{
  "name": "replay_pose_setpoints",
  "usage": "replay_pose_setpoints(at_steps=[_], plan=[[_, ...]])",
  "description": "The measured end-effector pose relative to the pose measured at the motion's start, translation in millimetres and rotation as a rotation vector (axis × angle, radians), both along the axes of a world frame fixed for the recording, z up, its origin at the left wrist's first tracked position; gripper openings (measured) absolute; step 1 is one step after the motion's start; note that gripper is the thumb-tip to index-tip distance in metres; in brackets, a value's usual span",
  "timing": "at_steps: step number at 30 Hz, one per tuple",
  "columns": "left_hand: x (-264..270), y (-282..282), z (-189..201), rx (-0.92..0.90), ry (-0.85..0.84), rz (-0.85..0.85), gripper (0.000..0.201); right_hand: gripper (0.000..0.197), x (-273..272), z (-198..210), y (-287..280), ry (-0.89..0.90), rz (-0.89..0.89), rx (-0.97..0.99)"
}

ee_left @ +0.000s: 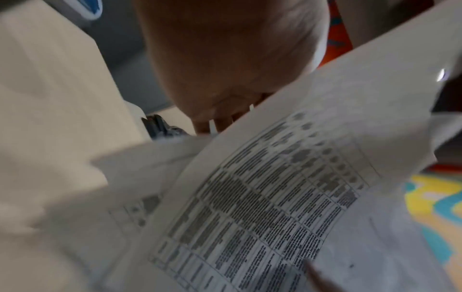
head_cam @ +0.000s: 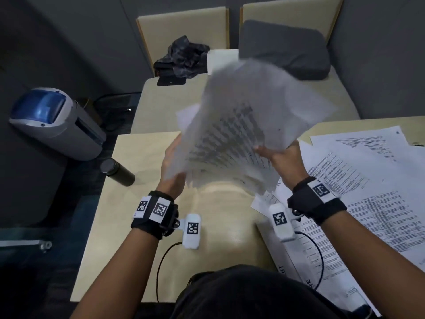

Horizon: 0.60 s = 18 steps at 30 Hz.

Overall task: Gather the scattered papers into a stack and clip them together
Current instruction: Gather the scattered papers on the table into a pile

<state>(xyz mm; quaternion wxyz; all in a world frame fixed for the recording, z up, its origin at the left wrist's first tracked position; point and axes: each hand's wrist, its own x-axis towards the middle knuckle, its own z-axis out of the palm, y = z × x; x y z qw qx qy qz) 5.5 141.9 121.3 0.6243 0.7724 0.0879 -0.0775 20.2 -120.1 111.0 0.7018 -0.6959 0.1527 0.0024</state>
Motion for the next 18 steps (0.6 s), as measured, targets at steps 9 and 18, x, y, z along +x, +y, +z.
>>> replay_pose_setpoints(at_steps=[9, 18], plan=[[-17.7, 24.5, -58.9, 0.132, -0.068, -0.288, 0.073, 0.04, -11.6, -26.5, -5.8, 0.055, 0.145, -0.306], [6.3, 21.5, -40.6, 0.132, -0.139, -0.272, 0.056, 0.014, -16.5, 0.8, -6.2, -0.095, 0.363, -0.284]])
